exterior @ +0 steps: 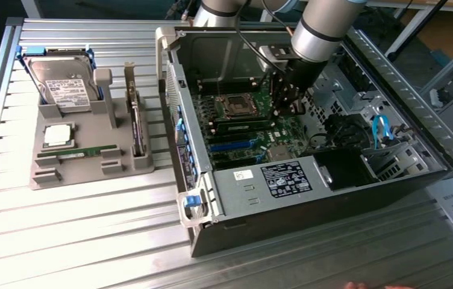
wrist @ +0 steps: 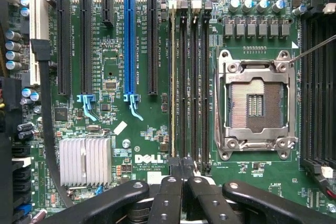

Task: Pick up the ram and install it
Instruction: 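Press down the ram until it locks into place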

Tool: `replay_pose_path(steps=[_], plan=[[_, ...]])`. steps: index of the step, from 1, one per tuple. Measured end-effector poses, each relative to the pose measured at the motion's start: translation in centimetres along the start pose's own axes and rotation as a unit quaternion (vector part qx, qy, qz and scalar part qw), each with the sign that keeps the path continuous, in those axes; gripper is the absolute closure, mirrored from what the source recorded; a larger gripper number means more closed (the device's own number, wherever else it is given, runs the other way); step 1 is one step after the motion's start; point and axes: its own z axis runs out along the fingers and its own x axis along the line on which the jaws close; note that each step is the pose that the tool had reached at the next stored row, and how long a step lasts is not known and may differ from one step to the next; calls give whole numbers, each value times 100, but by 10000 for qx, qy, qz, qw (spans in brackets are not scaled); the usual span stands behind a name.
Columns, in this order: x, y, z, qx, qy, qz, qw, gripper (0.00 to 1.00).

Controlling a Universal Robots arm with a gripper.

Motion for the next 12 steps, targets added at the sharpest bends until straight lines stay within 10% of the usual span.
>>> replay_pose_path(steps=[12], plan=[[0, 14, -130, 0, 1, -1, 10000, 90]])
